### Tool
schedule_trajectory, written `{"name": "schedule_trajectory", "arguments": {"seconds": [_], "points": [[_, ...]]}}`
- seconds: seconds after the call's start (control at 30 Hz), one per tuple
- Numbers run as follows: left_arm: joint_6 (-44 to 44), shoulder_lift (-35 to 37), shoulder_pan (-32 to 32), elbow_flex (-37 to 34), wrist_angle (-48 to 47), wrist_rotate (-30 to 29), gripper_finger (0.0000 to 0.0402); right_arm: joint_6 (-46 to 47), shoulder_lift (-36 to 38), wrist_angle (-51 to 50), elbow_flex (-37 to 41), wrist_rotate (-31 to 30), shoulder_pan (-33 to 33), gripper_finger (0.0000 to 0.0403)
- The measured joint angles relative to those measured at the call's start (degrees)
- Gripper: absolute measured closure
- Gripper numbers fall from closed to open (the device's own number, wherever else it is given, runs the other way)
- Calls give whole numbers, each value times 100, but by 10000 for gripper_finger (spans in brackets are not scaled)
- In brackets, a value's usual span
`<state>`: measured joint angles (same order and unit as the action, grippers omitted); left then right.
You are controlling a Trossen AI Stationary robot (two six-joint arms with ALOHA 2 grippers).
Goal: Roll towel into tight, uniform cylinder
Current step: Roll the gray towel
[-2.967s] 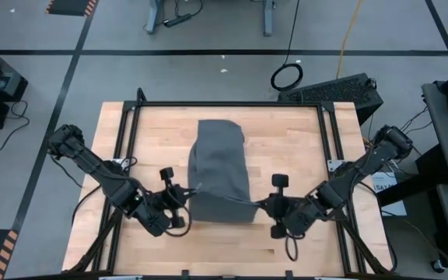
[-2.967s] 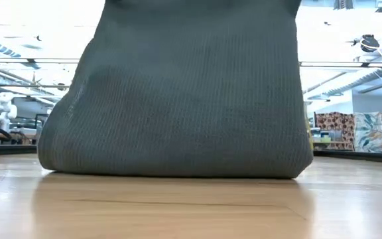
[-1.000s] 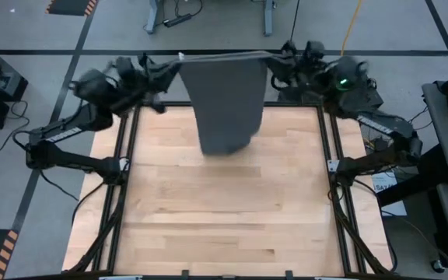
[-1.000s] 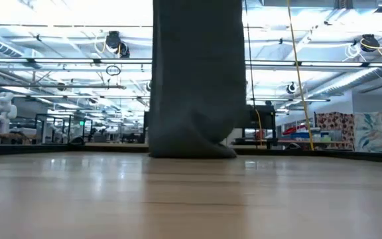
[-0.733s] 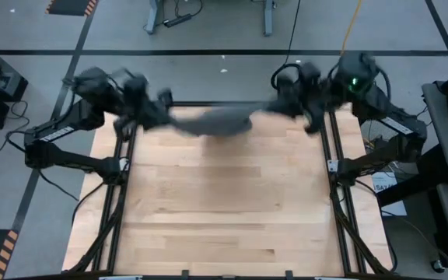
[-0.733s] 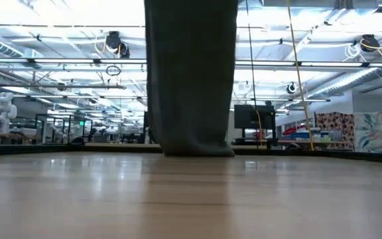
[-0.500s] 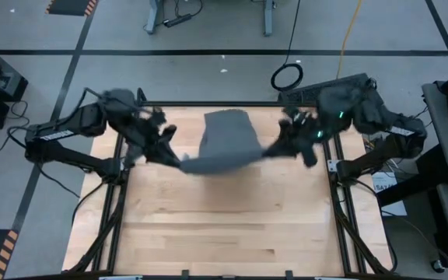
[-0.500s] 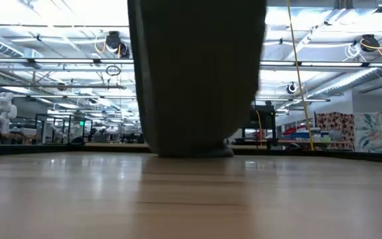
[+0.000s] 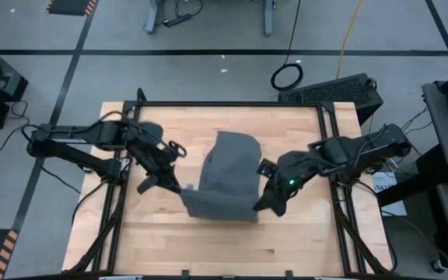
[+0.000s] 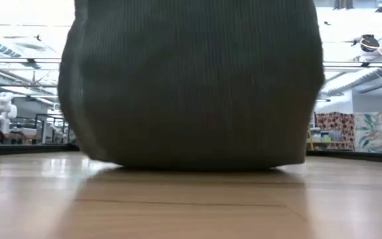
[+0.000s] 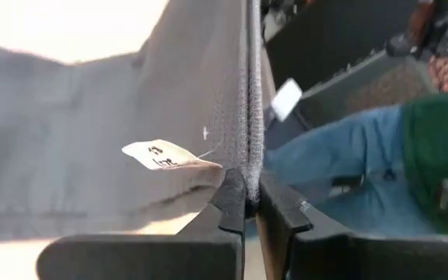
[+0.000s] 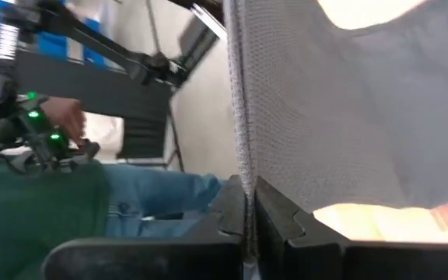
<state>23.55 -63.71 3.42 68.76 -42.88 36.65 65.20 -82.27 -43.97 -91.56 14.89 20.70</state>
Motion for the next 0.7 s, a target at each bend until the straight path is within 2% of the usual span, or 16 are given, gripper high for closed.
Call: {"name": "schedule_trajectory", "arguments": {"seconds": [0.17, 0.23, 0.33, 0.43, 0.53, 0.7], "points": [[13, -136, 340, -543, 291, -105, 387, -130, -399, -68, 24, 124, 108, 402], [76, -155, 427, -728, 487, -317, 387, -287, -501, -198, 25, 74, 101, 402], [158, -154, 492, -931, 760, -784, 387, -577, -584, -592, 25, -380, 61, 402], [154, -154, 489, -1117, 634, -1283, 387, -839, -664, -1048, 25, -901, 11, 403], [161, -154, 485, -1350, 657, -1389, 387, -1021, -706, -1290, 25, -1040, -65, 403], [314, -157, 487, -1621, 893, -1403, 387, -1132, -752, -1155, 36, -1120, -198, 403]]}}
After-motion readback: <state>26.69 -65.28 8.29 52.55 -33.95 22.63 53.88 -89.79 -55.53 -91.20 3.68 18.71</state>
